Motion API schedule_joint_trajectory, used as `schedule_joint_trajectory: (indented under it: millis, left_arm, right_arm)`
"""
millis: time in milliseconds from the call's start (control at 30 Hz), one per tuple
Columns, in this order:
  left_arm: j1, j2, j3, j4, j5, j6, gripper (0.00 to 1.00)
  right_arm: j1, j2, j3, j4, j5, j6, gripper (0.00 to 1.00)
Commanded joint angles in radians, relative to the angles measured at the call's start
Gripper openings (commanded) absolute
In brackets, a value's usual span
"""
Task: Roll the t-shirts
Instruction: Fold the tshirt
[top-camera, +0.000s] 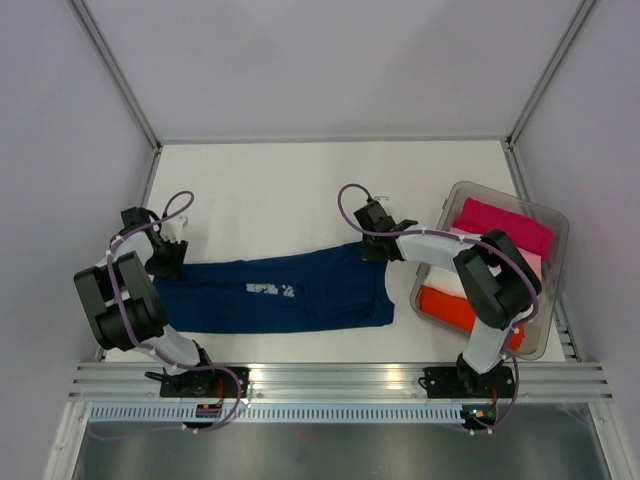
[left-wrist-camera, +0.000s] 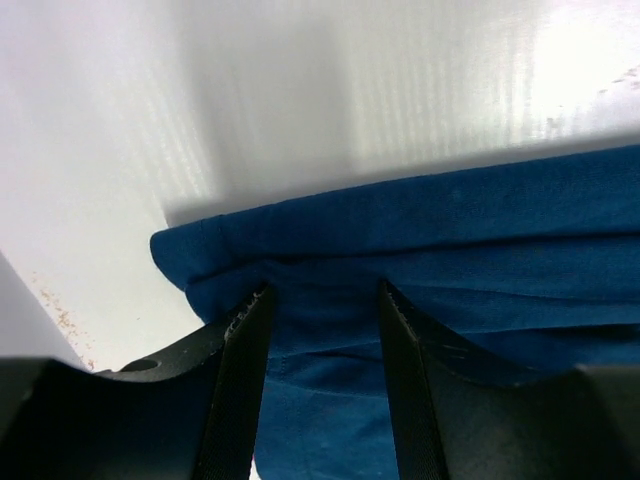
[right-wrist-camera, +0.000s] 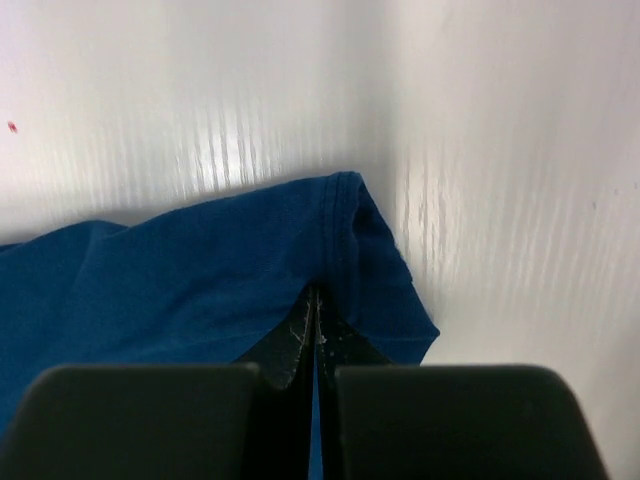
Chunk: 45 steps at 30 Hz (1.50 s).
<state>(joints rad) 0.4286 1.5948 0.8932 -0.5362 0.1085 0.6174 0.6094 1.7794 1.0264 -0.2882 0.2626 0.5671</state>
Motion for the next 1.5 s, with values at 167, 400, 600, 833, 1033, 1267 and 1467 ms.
schedule_joint_trajectory:
  millis: [167, 400, 600, 833, 1033, 1267, 1467]
  left_arm:
    - [0.085, -0.112, -0.028, -0.007, 0.042, 0.07, 0.52]
    - [0.085, -0.289, 0.029, -0.127, 0.099, 0.105, 0.56]
    - [0.119, -0.155, 0.047, -0.105, 0.025, 0.134, 0.52]
    - [0.144, 0.007, 0.116, -0.07, 0.071, 0.09, 0.5]
    - [0.145, 0.036, 0.131, -0.036, 0.082, 0.065, 0.49]
    - [0.145, 0.077, 0.167, -0.028, 0.092, 0.039, 0.45]
    - [0.147, 0.062, 0.139, -0.028, 0.095, 0.059, 0.31]
  right_arm:
    - [-0.071, 0.141, 0.113, -0.008, -0.051, -0.042, 0.0]
    - [-0.073, 0.16, 0.192, -0.048, -0.051, -0.069, 0.0]
    - [-0.071, 0.127, 0.202, -0.063, -0.054, -0.067, 0.0]
    - [-0.069, 0.118, 0.196, -0.088, -0.026, -0.07, 0.0]
    - [-0.069, 0.098, 0.167, -0.083, -0.008, -0.073, 0.0]
    - [-0.071, 0.104, 0.164, -0.085, -0.006, -0.079, 0.0]
    - [-0.071, 0.104, 0.159, -0.078, -0.011, -0.078, 0.0]
